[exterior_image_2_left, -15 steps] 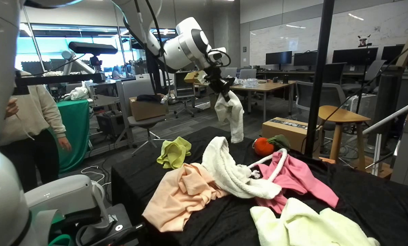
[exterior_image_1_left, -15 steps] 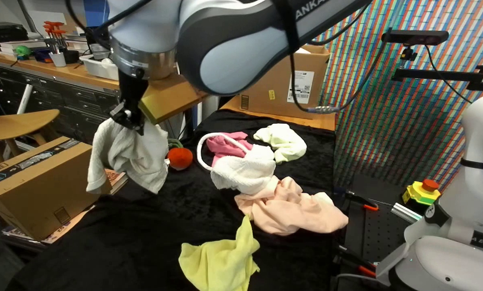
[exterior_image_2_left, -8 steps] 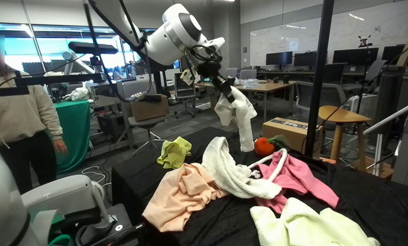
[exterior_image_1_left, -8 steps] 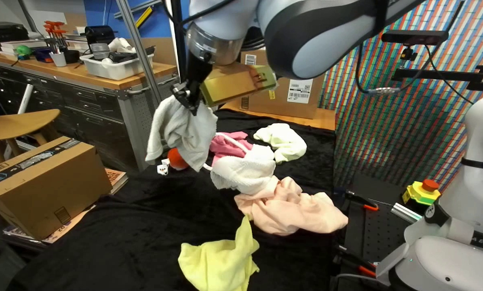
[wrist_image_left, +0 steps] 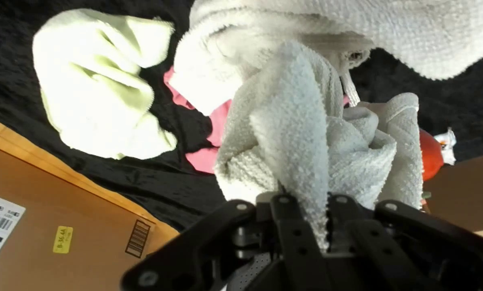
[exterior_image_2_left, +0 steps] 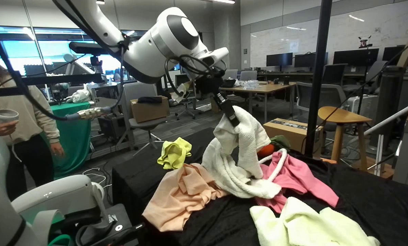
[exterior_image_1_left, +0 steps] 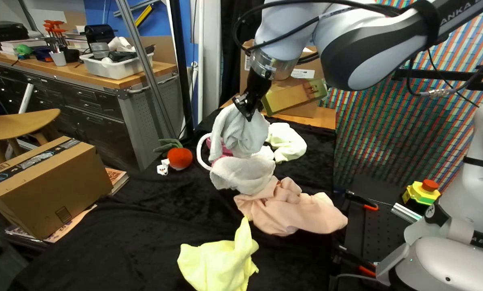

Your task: Put all the objects in the center of the table

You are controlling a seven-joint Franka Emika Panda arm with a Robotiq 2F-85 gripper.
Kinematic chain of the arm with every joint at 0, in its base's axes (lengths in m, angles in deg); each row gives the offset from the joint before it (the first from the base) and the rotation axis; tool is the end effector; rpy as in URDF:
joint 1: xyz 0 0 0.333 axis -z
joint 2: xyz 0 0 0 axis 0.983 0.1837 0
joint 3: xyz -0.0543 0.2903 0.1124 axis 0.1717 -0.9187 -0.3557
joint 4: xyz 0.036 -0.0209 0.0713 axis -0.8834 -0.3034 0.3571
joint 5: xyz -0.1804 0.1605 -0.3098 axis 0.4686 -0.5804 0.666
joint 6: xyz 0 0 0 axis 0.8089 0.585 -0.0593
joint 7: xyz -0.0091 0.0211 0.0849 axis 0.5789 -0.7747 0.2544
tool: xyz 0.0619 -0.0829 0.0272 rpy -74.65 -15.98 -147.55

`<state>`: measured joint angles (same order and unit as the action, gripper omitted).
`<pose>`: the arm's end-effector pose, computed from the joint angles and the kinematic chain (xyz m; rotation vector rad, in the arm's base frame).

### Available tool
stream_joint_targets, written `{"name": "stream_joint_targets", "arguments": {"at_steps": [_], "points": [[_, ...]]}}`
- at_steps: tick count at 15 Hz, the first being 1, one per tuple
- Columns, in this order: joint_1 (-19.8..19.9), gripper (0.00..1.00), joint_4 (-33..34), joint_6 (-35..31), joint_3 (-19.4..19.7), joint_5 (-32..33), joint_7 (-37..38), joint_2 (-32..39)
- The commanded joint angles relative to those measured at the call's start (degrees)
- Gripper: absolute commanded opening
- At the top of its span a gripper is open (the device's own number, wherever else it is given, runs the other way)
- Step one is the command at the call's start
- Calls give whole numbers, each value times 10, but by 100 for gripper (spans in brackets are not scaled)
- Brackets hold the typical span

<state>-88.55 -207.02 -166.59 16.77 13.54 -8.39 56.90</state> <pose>0.4642 0.1217 0.4096 2.7454 -0.6668 0.6978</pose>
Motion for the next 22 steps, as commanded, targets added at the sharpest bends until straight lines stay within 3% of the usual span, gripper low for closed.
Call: {"name": "stream_joint_targets", "arguments": {"at_steps": [1, 8, 9, 11, 18, 19, 22], "points": [[25, 2, -10, -9, -19, -13, -31, 10], [31, 3, -5, -31, -19, -16, -80, 41], [34, 30, -7, -37, -17, -18, -84, 43], [41, 38, -13, -50, -11, -30, -108, 40], [78, 95, -29, -84, 13, -63, -162, 39], [86, 100, -31, -84, 18, -65, -168, 40], [110, 100, -39, -87, 36, -70, -178, 43]]}}
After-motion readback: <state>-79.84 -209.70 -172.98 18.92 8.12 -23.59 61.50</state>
